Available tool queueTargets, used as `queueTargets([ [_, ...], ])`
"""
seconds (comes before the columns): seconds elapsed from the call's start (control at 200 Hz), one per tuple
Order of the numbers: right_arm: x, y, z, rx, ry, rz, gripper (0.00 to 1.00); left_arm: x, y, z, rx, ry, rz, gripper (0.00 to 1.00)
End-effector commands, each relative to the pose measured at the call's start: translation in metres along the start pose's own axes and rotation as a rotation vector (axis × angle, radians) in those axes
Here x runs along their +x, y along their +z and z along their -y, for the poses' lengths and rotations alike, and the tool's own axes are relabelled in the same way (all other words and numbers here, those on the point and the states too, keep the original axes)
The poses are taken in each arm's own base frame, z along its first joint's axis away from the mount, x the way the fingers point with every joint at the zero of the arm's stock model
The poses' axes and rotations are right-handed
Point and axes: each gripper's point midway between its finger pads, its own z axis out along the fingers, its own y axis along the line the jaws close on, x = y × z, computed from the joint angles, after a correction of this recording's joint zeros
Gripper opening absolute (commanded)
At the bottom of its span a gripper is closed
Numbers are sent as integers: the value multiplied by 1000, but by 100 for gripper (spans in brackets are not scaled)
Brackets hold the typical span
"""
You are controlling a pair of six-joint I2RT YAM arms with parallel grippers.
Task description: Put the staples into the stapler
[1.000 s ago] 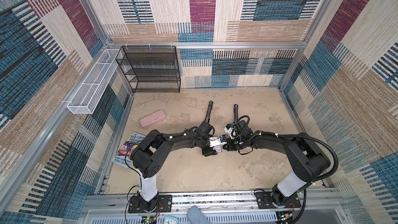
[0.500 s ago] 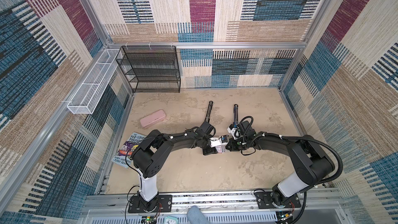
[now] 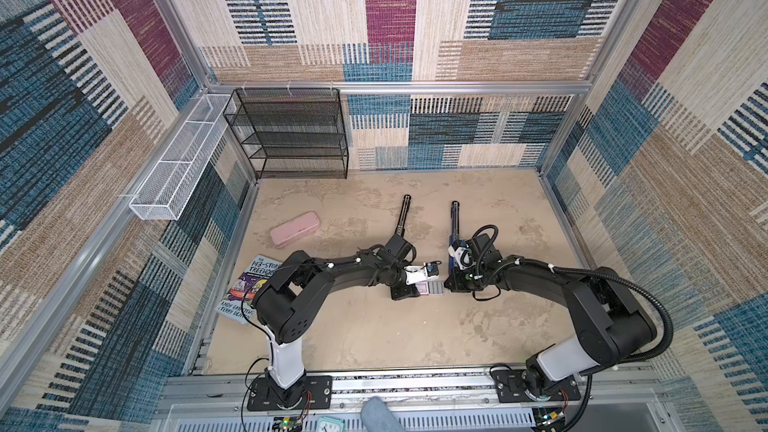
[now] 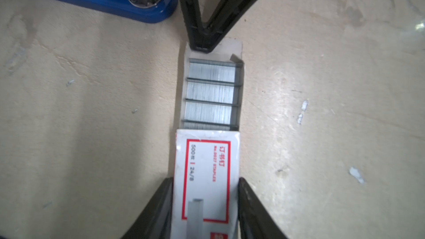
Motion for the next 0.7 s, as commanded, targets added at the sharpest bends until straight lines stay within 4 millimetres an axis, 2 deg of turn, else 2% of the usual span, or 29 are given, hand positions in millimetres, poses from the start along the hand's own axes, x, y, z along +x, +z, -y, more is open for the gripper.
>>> queueTargets([
  [0.0,1,-2,5,28,0,-1,0,14,-2,8,24,-32,-58,47],
  [0.105,2,-1,1,0,-4,-9,0,14,-3,7,17,-40,-59,49],
  [0.265,2,-1,-6,-34,-10,-10,0,11,-12,6,-1,-65,-57,62],
  [0.391,3,0,-10,-56,-15,-15,0,5,-23,8,-6,-91,-42,69],
  [0.601,9,6,-21,-86,-29,-40,0,-5,-46,2,-72,-134,-10,68],
  [0.696,15,9,-33,-124,-27,-54,0,0,-56,-2,-118,-161,-43,66],
])
